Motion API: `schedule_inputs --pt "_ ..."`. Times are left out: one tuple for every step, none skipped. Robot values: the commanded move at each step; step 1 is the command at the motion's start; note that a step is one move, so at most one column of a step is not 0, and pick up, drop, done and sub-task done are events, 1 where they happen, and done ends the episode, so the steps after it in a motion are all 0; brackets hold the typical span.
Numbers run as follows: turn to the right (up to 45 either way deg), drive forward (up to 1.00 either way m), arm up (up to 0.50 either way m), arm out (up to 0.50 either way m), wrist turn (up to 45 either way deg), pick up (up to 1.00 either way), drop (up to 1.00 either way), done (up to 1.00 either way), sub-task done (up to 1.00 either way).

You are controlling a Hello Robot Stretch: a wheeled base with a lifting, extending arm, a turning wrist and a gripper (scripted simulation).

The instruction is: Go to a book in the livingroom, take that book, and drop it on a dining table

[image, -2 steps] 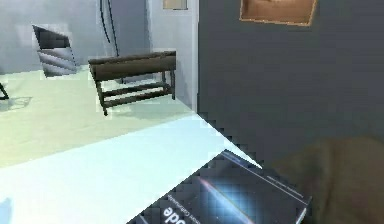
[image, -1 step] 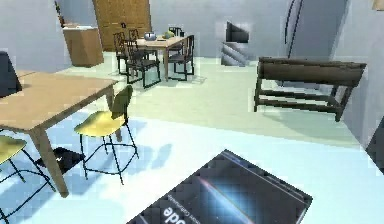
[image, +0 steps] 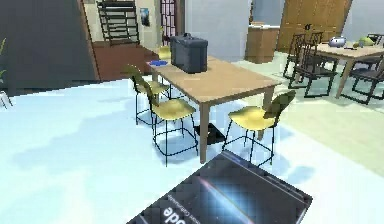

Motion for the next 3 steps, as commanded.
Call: schedule_inputs --pt "-27.0 0.00 0.00 0.00 0.0 0.00 0.00 0.00 0.00" --pt "0.0 0.25 0.00 0.00 0.0 0.00 0.00 0.00 0.00" --pt "-9.0 0.00 0.00 0.00 0.0 0.00 0.00 0.00 0.00"
